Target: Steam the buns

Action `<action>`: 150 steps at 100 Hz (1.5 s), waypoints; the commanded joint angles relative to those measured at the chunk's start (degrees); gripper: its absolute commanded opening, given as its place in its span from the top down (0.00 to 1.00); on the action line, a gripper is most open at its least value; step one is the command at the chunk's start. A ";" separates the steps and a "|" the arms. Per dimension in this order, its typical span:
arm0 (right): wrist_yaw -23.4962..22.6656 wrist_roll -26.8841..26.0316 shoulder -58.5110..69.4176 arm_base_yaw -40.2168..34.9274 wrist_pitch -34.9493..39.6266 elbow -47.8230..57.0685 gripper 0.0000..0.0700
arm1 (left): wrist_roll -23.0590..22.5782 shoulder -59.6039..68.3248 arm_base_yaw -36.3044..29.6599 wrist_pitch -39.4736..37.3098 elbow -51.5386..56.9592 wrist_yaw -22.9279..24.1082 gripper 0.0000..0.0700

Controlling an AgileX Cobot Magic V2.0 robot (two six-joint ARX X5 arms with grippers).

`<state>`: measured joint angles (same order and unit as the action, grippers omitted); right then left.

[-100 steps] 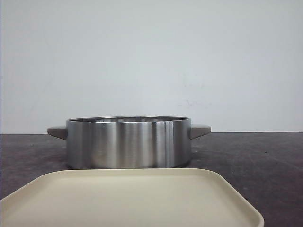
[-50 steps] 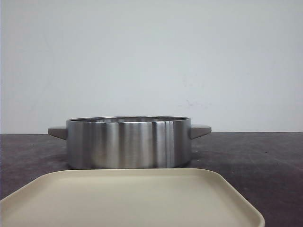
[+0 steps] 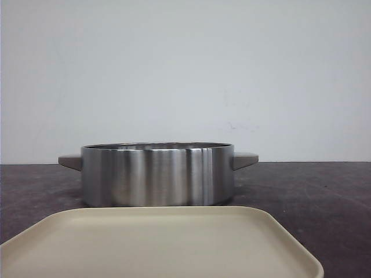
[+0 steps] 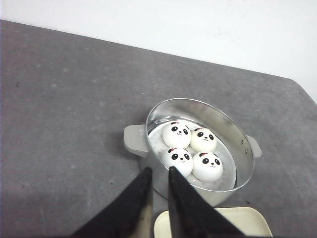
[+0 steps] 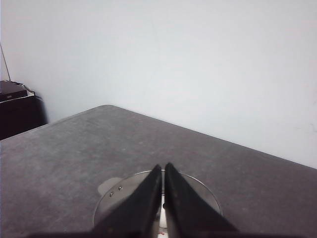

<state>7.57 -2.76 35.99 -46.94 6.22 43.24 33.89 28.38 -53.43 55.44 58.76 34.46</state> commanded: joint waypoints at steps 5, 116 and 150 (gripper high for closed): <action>-0.04 0.42 0.22 -0.55 -0.68 0.24 1.00 | 0.11 0.31 -0.59 -0.63 0.74 0.24 0.98; -4.55 -0.28 -32.57 35.19 -9.77 -41.24 1.00 | 0.11 0.31 -0.59 -0.66 0.74 0.26 0.98; -4.79 -0.20 -35.78 41.33 4.17 -42.56 1.00 | 0.04 0.31 -0.59 -0.68 0.74 0.26 0.98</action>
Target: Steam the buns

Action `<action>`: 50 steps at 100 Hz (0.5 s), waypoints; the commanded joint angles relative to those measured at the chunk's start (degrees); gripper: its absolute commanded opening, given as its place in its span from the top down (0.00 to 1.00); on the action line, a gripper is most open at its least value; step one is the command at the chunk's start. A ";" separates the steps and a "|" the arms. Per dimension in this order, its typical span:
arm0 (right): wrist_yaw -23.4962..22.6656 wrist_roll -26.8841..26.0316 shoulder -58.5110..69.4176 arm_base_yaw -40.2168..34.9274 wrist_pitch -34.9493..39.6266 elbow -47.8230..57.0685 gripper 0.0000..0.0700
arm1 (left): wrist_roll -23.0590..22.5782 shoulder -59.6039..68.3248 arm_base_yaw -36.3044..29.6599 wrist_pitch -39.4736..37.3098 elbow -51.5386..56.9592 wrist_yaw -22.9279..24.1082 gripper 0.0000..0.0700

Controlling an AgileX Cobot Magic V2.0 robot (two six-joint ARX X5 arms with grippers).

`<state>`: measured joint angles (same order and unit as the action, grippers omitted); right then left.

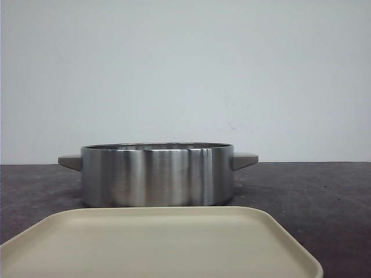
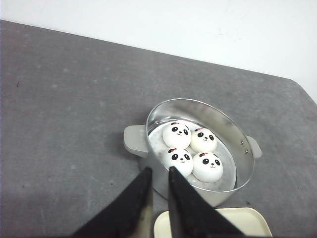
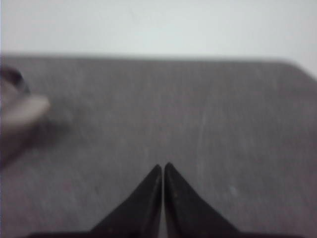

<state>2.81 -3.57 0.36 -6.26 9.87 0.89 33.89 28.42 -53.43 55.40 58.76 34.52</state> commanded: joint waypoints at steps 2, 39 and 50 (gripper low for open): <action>-0.28 0.98 -0.15 0.90 0.50 -0.20 1.00 | 0.04 0.26 -0.59 -0.63 0.74 0.17 0.98; -1.51 1.03 -0.15 1.79 -0.87 -0.20 1.00 | 0.04 0.26 -0.59 -0.66 0.74 0.20 0.98; -1.51 1.03 -0.15 1.79 -0.87 -0.20 1.00 | 0.04 0.26 -0.59 -0.66 0.74 0.20 0.98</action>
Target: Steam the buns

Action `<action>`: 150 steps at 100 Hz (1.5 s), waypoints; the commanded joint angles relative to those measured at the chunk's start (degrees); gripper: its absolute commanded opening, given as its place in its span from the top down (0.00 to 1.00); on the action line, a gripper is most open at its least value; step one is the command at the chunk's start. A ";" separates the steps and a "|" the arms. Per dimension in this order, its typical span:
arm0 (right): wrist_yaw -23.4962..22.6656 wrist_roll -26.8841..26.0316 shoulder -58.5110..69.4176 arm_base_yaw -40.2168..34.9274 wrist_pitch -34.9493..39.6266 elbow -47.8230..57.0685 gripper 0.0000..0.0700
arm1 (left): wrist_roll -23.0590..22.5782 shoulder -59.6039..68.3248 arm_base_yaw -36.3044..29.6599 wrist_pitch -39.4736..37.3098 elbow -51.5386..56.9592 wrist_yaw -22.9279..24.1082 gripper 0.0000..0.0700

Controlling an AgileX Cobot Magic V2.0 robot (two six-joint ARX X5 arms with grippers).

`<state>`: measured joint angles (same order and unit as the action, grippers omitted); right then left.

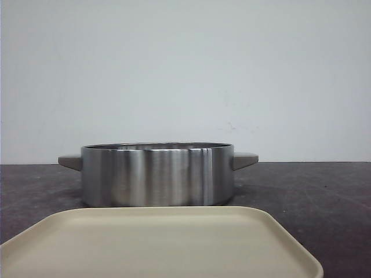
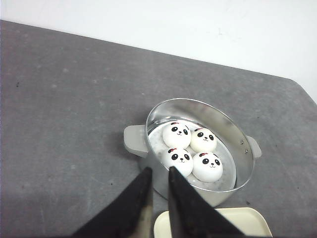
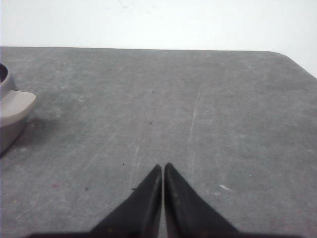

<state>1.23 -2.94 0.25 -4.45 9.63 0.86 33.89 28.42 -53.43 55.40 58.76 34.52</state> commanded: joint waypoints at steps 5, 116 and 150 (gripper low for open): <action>0.09 0.39 -0.04 -0.02 -0.61 -0.17 1.00 | 0.04 0.24 -0.59 -0.66 0.74 0.20 0.98; 0.13 0.39 -0.04 -0.02 -0.63 -0.17 1.00 | -11.91 -22.40 38.07 -52.24 -42.84 -36.09 0.98; 0.24 0.39 -0.04 -0.02 -0.61 -0.17 1.00 | -17.16 -28.24 48.30 -50.84 -57.96 -35.78 0.98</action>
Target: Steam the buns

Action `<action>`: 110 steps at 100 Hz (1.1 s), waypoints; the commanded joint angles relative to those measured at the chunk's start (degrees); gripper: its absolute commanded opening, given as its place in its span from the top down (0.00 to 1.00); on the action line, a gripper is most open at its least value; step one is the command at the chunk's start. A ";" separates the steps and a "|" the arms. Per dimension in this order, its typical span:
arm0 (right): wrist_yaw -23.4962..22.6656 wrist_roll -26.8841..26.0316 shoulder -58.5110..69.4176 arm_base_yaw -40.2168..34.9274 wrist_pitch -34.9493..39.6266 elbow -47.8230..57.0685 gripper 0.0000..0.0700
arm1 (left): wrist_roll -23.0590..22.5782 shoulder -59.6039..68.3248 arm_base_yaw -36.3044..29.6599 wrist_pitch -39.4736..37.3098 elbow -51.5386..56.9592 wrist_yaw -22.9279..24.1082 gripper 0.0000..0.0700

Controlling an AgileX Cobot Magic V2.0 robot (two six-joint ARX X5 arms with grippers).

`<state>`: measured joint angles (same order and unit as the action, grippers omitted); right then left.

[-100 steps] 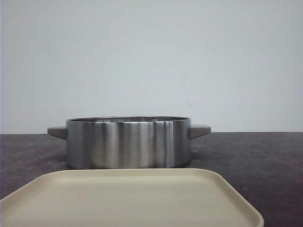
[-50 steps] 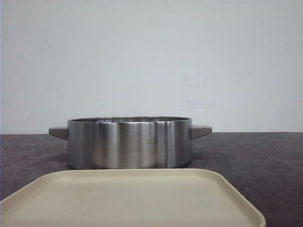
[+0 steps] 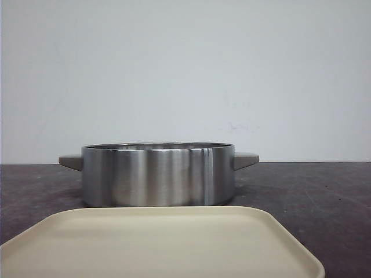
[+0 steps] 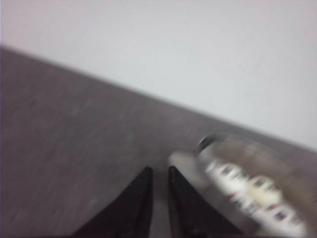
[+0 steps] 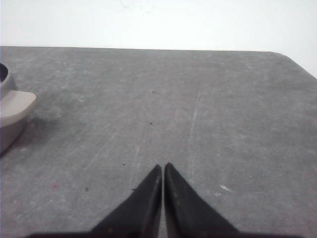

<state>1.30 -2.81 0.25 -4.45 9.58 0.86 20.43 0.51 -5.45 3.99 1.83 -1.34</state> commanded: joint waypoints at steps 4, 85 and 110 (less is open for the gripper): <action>0.17 0.26 -0.04 -0.02 -0.57 -0.17 1.00 | -6.05 -0.33 0.61 2.19 -1.03 0.09 0.98; 0.20 0.26 -0.04 -0.02 -0.57 -0.17 1.00 | -16.33 -0.33 4.09 6.75 -1.03 0.24 0.98; 0.20 0.26 -0.04 -0.02 -0.55 -0.17 1.00 | -16.33 -0.33 4.09 6.75 -1.03 0.24 0.98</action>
<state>1.41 -2.79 0.25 -4.45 9.58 0.86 4.60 0.21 -1.37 10.48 1.83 -1.28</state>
